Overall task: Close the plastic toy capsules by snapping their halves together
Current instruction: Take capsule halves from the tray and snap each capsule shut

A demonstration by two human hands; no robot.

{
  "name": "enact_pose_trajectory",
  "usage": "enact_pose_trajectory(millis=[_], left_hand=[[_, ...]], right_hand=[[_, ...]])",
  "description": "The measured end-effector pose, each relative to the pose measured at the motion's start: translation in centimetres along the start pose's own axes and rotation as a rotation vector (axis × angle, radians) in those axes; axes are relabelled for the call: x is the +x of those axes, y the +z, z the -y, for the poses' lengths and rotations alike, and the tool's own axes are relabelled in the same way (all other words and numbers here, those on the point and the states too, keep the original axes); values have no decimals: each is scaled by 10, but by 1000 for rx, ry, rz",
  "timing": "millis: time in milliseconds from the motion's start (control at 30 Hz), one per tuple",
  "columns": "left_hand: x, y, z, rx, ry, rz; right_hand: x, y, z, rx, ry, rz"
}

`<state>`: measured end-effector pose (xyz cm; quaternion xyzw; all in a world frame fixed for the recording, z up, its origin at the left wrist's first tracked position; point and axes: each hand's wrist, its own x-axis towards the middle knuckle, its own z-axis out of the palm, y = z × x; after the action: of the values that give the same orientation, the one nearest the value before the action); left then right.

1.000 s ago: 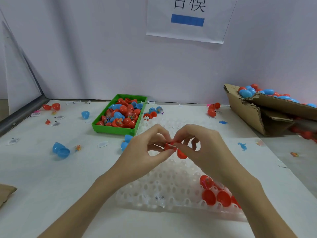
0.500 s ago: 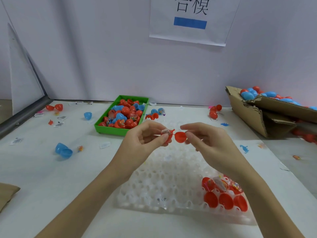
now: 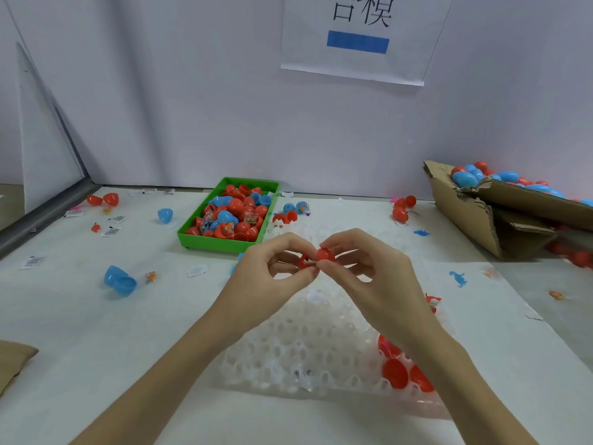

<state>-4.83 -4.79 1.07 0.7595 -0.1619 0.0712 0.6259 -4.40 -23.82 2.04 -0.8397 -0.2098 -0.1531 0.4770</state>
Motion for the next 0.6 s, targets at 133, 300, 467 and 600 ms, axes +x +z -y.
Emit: enact_pose_trajectory(millis=[133, 300, 467, 600], left_hand=[[1, -3, -1, -124, -21, -16], [2, -6, 1, -62, 154, 7], [2, -4, 3, 33, 244, -31], [0, 1, 3, 107, 227, -71]], right_hand=[[2, -2, 5, 394, 196, -17], [2, -3, 10, 615, 360, -5], [2, -3, 12, 617, 361, 3], [-1, 0, 15, 432, 203, -19]])
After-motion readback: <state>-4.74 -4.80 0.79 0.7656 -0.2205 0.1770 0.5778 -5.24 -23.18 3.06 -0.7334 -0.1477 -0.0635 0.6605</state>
